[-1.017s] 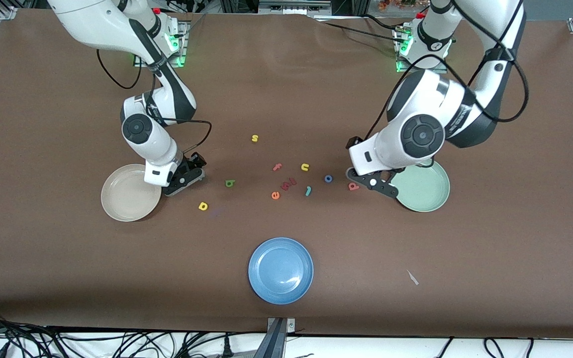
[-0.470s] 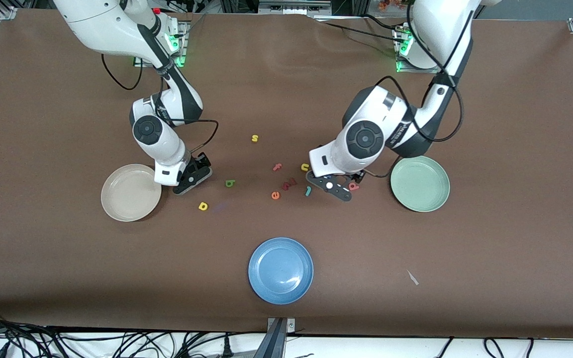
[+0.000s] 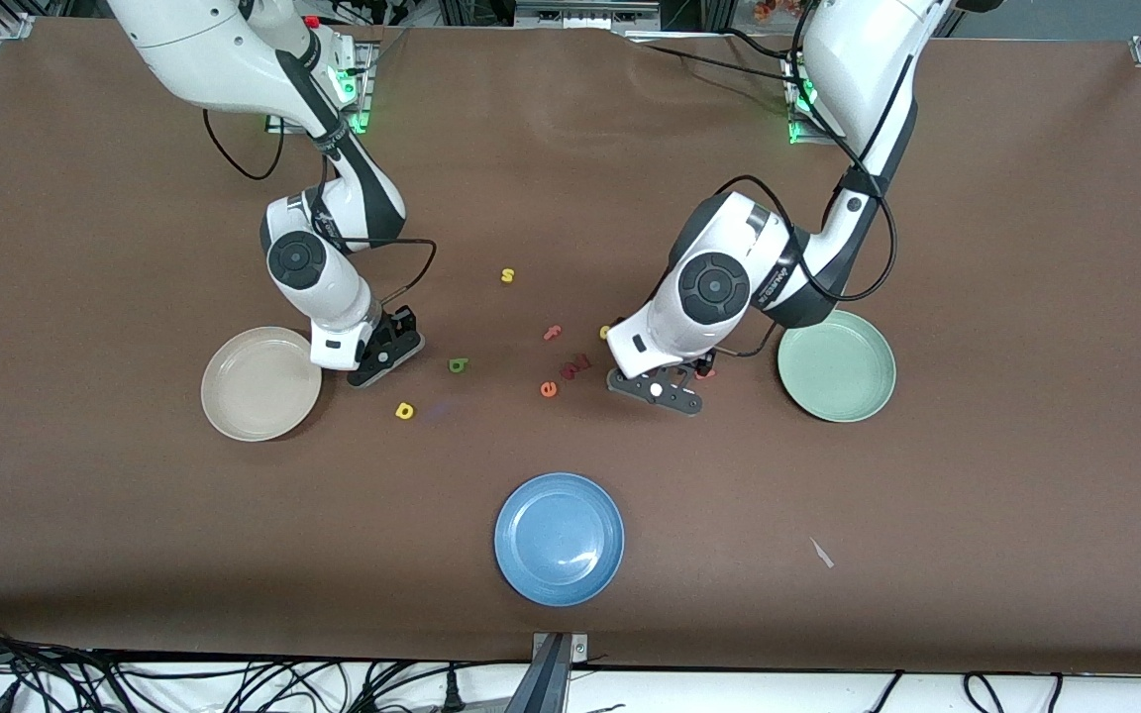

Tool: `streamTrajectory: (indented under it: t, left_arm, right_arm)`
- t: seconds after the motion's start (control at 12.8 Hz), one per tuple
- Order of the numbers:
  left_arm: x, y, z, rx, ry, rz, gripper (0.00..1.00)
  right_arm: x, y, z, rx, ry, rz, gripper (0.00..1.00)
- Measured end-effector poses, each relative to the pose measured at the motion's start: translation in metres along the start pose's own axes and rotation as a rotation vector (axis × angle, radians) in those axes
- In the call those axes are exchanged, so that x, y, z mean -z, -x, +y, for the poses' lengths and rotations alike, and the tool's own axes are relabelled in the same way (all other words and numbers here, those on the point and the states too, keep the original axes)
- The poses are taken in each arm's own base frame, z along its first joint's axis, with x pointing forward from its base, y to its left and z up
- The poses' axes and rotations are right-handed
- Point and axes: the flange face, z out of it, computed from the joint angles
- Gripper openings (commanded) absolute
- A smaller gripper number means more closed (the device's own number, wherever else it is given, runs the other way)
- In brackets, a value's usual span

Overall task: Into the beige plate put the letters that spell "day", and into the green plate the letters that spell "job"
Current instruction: 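Place the y on the white plate while the left gripper grasps the l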

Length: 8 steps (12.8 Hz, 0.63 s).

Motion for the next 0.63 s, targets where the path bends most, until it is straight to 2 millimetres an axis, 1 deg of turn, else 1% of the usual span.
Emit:
streamTrajectory:
  t: [0.08, 0.16, 0.23, 0.39, 0.47, 0.55, 0.63]
  left_arm:
    - [-0.007, -0.004, -0.003, 0.045, 0.002, 0.017, 0.98]
    - [-0.016, -0.007, -0.007, 0.075, 0.002, 0.024, 0.94]
    - [-0.027, -0.009, -0.009, 0.093, 0.001, 0.028, 0.86]
    - [-0.046, -0.011, -0.009, 0.097, -0.001, 0.029, 0.64]
    - [-0.055, -0.01, -0.005, 0.102, -0.005, 0.028, 0.6]
    - [-0.065, -0.007, 0.003, 0.111, -0.016, 0.028, 0.57]
    - [-0.075, -0.004, 0.015, 0.116, -0.033, 0.039, 0.54]
  right_arm:
    - [0.001, 0.0, 0.0, 0.0, 0.001, 0.001, 0.03]
    - [0.001, 0.0, 0.0, 0.0, 0.001, 0.001, 0.0]
    - [0.001, 0.0, 0.0, 0.0, 0.001, 0.001, 0.0]
    - [0.001, -0.001, 0.0, 0.0, 0.0, 0.0, 0.0]
    - [0.002, -0.002, 0.001, 0.0, -0.002, -0.01, 0.0]
    - [0.007, -0.007, 0.002, 0.0, -0.008, -0.032, 0.0]
    - [0.017, -0.015, 0.005, -0.001, -0.016, -0.06, 0.0]
